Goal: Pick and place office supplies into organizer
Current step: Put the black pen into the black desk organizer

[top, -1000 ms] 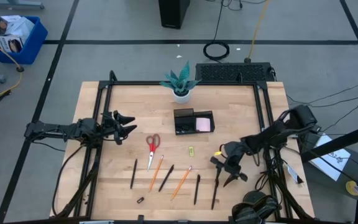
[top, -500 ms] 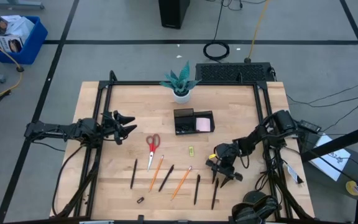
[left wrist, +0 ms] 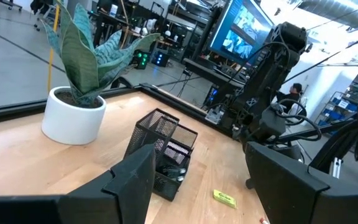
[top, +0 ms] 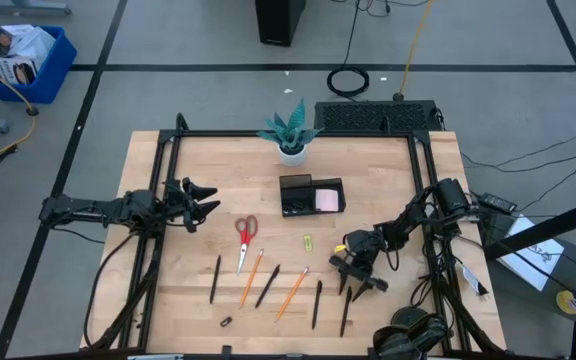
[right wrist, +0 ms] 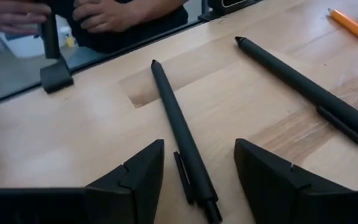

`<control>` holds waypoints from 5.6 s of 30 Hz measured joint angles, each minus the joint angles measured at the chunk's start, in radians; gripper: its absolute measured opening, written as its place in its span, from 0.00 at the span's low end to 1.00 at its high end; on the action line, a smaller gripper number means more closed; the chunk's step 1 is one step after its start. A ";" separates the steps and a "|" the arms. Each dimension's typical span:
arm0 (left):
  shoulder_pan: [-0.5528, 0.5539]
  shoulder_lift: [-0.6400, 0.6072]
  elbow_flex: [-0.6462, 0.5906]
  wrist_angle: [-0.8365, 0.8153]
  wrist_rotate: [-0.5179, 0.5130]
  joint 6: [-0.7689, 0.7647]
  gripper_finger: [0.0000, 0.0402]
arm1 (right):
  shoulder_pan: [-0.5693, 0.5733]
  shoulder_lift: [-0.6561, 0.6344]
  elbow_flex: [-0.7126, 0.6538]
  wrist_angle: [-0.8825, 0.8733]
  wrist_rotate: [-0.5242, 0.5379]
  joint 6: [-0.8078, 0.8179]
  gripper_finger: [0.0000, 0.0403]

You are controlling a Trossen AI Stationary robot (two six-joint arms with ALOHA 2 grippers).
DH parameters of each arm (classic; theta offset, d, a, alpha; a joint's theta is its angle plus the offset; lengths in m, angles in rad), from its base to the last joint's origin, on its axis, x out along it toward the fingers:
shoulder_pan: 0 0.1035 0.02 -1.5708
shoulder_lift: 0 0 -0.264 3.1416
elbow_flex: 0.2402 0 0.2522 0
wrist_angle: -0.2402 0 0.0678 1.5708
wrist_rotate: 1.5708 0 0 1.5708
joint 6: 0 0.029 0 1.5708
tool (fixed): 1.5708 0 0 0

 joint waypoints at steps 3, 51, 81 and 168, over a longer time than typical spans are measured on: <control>0.000 0.000 0.000 0.000 0.000 0.000 0.64 | 0.000 0.000 0.000 0.005 0.012 -0.004 0.47; 0.000 0.000 0.000 0.000 0.000 0.000 0.64 | 0.054 0.002 -0.012 0.104 0.285 0.239 0.19; 0.000 0.000 0.000 0.000 0.000 0.000 0.64 | 0.131 0.000 -0.025 0.193 0.622 0.199 0.02; 0.000 0.000 0.000 0.000 0.000 0.000 0.64 | 0.183 -0.001 -0.081 0.427 0.740 0.283 0.07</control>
